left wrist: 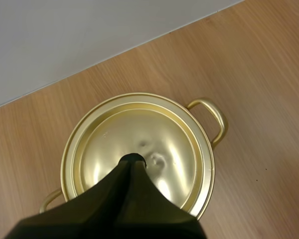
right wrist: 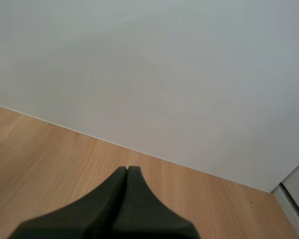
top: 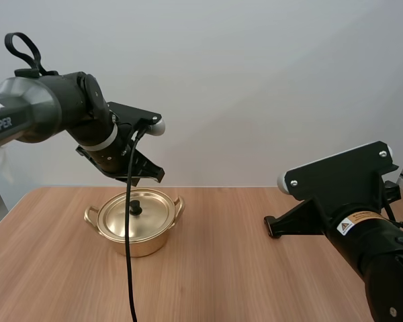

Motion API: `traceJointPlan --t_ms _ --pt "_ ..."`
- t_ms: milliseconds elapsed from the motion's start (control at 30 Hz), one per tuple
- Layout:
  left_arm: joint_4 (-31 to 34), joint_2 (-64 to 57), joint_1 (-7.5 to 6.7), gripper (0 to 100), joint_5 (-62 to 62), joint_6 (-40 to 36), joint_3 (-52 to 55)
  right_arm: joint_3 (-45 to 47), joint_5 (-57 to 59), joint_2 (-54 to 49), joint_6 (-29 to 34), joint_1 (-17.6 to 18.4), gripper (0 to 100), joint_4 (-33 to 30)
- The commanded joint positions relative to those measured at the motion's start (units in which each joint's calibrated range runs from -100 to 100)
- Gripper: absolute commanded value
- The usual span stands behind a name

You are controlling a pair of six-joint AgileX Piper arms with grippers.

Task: Open the pot, put the car inside, and close it

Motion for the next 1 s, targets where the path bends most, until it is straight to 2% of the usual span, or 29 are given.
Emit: traceJointPlan --t_ms 0,133,167,233,500,967 --pt "0.0 0.5 0.04 13 0.0 0.0 0.0 -0.1 0.0 -0.1 0.0 -0.1 0 0.1" --pt "0.0 1.3 0.04 46 0.0 0.0 0.0 -0.1 0.2 -0.1 0.0 -0.1 0 0.1" --pt "0.0 1.5 0.04 58 0.0 -0.1 0.0 -0.1 0.2 -0.1 0.0 -0.1 0 0.1" --pt "0.4 2.4 0.04 68 0.0 -0.5 0.0 -0.2 0.7 -0.1 0.0 -0.1 0 0.1" --pt "4.8 9.5 0.04 69 1.5 -2.5 0.0 -1.5 4.5 -0.1 0.0 -0.1 0 0.2" --pt "4.8 15.2 0.04 69 -2.7 -2.2 0.0 -1.5 4.4 -0.1 0.0 -0.1 0 0.5"
